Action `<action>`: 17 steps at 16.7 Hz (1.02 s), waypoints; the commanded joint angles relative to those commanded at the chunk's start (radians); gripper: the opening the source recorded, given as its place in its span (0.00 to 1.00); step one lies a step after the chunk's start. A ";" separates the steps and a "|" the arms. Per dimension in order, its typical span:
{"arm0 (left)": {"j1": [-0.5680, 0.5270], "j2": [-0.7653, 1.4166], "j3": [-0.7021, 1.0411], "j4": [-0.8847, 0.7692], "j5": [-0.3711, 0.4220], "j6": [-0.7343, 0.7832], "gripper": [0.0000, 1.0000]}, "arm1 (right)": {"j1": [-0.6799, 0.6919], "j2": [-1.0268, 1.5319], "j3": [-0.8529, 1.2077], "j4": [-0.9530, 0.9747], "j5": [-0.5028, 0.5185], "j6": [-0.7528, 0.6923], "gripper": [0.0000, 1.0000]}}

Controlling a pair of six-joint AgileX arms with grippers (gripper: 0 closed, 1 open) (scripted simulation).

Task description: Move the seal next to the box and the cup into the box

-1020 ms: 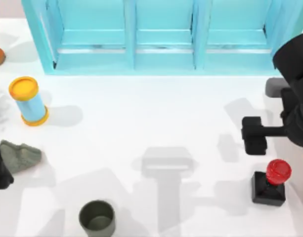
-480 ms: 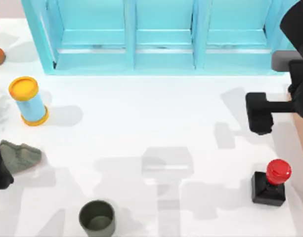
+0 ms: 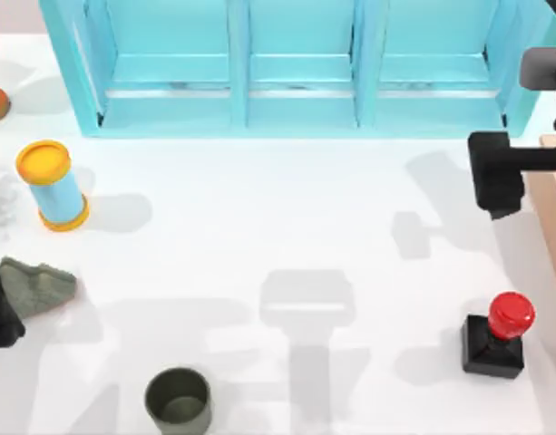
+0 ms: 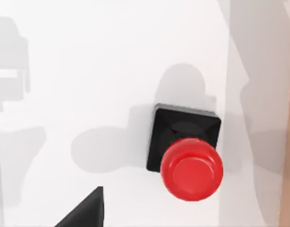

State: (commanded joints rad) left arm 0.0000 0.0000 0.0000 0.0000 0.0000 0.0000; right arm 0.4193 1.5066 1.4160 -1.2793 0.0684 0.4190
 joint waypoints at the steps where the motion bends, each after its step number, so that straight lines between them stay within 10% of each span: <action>1: 0.000 0.000 0.000 0.000 0.000 0.000 1.00 | 0.004 0.003 -0.003 0.003 0.000 0.000 1.00; 17: 0.000 0.000 0.000 0.000 0.000 0.000 1.00 | 0.486 0.502 0.436 -0.063 -0.051 0.488 1.00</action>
State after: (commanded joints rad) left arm 0.0000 0.0000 0.0000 0.0000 0.0000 0.0000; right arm 0.9054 2.0090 1.8523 -1.3419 0.0171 0.9065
